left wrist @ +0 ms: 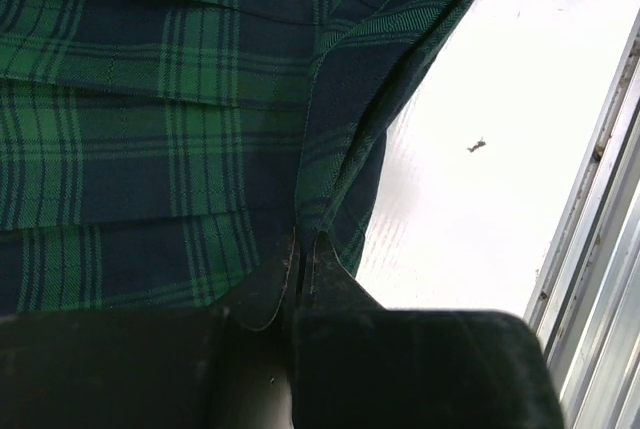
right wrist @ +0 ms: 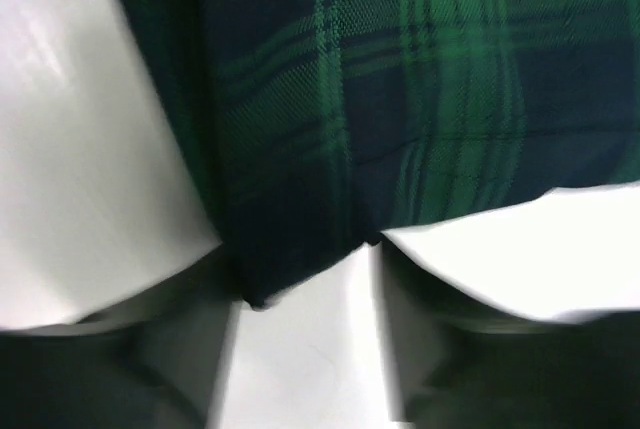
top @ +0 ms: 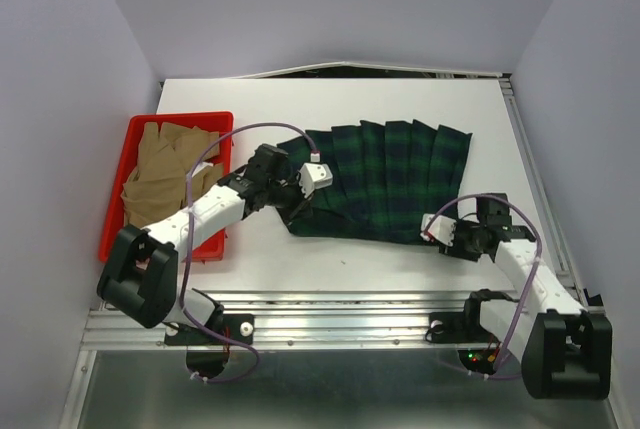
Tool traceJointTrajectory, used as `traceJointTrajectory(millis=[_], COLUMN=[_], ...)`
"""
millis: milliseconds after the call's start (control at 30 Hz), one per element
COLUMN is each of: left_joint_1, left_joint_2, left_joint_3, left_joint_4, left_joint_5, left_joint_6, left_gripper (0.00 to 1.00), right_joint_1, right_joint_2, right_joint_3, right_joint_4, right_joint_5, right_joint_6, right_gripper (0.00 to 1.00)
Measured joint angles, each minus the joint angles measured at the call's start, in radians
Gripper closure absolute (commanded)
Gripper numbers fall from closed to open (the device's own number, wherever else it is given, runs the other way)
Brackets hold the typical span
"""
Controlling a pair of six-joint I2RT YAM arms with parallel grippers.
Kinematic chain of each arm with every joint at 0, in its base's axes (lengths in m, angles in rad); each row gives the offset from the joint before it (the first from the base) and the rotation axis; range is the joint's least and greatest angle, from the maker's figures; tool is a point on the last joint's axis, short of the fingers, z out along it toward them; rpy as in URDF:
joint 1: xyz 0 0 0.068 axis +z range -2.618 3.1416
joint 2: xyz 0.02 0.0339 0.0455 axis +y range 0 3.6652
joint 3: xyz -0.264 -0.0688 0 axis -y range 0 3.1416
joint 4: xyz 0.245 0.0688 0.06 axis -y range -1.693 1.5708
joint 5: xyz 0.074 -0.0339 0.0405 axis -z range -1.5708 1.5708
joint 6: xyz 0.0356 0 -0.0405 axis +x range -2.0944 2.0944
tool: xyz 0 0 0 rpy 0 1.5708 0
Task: Fold and stack the skirts
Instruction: Flatten the skirt out
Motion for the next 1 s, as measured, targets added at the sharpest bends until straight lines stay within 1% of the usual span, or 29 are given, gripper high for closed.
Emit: traceJointTrajectory(millis=[33,67,100,233,333,433,533,600,633,733,833,933,1000], left_joint_1=[0.014,0.023,0.030,0.058,0.078,0.094,0.105,0.105,0.105,0.104,0.103,0.099,0.095], left_joint_2=[0.007,0.011,0.013,0.013,0.011,-0.012,-0.078,-0.119,-0.161,-0.232,-0.334,-0.462,-0.555], left_joint_3=[0.007,0.011,0.016,0.054,0.092,0.124,0.163,0.186,0.216,0.260,0.286,0.286,0.285], left_joint_4=[-0.003,-0.005,-0.008,-0.031,-0.039,-0.036,-0.011,0.005,0.023,0.036,0.037,0.029,0.020], left_joint_5=[0.014,0.023,0.033,0.050,0.042,0.005,-0.075,-0.104,-0.132,-0.152,-0.154,-0.142,-0.117], left_joint_6=[-0.001,-0.002,-0.003,-0.002,-0.001,0.000,0.002,0.006,0.012,0.018,0.019,0.017,0.017], left_gripper=[1.00,1.00,1.00,1.00,1.00,1.00,1.00,1.00,1.00,1.00,1.00,1.00,1.00], right_joint_1=[0.000,0.000,0.000,0.000,0.000,0.000,0.007,0.013,0.014,0.022,0.030,0.040,0.048], right_joint_2=[0.030,0.053,0.069,0.086,0.105,0.145,0.185,0.218,0.246,0.289,0.287,0.240,0.164], right_joint_3=[0.002,0.002,0.002,0.027,0.109,0.259,0.417,0.528,0.633,0.822,1.012,1.102,1.136], right_joint_4=[0.038,0.061,0.084,0.164,0.187,0.191,0.173,0.153,0.099,0.014,-0.116,-0.183,-0.242], right_joint_5=[0.000,-0.001,-0.001,0.008,0.026,0.050,0.056,0.056,0.056,0.050,0.029,0.003,-0.030], right_joint_6=[0.022,0.043,0.061,0.166,0.228,0.274,0.304,0.317,0.321,0.324,0.332,0.335,0.334], right_gripper=[0.74,0.97,0.99,0.99,0.99,0.99,0.99,0.99,0.99,0.99,0.99,0.99,0.99])
